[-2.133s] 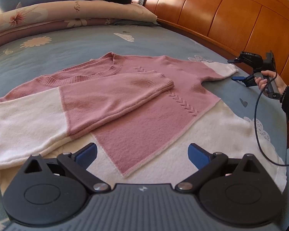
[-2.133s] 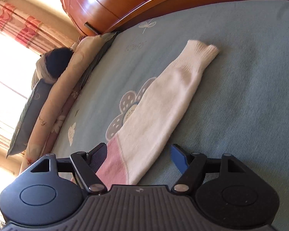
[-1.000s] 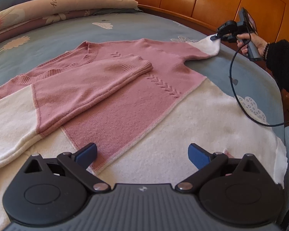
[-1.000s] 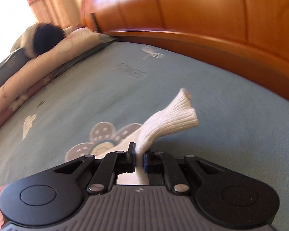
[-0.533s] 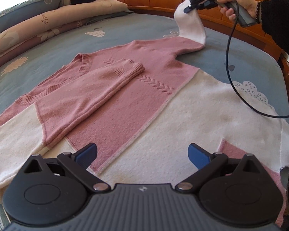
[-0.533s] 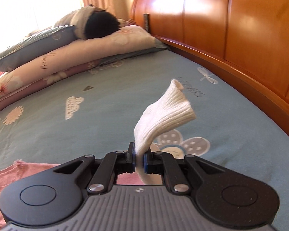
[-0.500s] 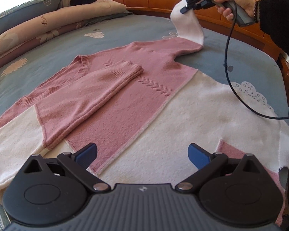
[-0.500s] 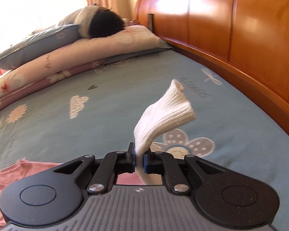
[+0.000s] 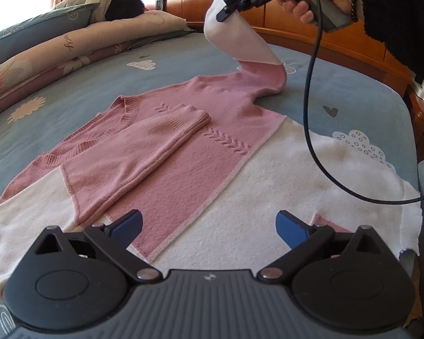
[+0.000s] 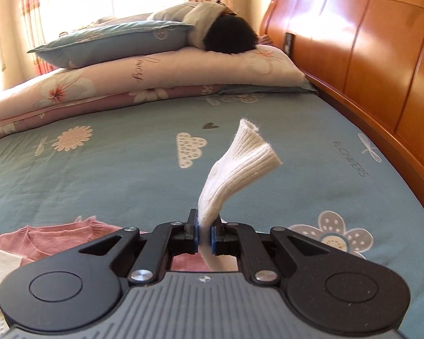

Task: Fold clothes
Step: 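Lift the white-cuffed sleeve and carry it across the sweater front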

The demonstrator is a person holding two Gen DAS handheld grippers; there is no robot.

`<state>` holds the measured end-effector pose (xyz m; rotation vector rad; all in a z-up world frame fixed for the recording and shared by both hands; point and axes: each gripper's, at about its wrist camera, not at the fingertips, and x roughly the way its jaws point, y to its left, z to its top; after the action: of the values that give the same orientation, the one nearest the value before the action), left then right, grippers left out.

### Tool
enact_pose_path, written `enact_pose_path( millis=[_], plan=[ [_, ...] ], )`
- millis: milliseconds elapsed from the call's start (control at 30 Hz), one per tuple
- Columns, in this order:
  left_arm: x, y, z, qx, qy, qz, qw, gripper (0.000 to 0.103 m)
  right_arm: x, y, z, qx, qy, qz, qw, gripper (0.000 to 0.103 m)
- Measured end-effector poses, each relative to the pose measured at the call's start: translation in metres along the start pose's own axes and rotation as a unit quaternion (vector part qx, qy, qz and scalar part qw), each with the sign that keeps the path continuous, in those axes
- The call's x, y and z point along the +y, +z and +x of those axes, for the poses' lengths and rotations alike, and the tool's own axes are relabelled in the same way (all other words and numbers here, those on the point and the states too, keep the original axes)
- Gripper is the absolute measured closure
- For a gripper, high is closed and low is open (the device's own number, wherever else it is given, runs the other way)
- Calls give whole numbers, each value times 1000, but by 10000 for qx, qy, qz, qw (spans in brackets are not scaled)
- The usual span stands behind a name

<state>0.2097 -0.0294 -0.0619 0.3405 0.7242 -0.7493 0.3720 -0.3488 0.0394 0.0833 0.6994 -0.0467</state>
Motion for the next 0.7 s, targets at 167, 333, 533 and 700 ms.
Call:
enact_pose_path(
  millis=[167, 333, 533, 700],
  plan=[
    [-3, -1, -4, -20, 8, 90, 10000, 3, 42, 7, -1, -22, 244, -285, 9993, 94],
    [0, -1, -8, -24, 131, 110, 9999, 3, 88, 8, 9, 38, 498, -579, 9971, 94],
    [3, -2, -13, -55, 165, 71, 9998, 3, 144, 3, 17, 114, 768, -1042, 9915, 94],
    [5, -1, -12, -40, 164, 13, 9999, 3, 177, 0, 22, 126, 920, -1300, 9872, 94]
  ],
)
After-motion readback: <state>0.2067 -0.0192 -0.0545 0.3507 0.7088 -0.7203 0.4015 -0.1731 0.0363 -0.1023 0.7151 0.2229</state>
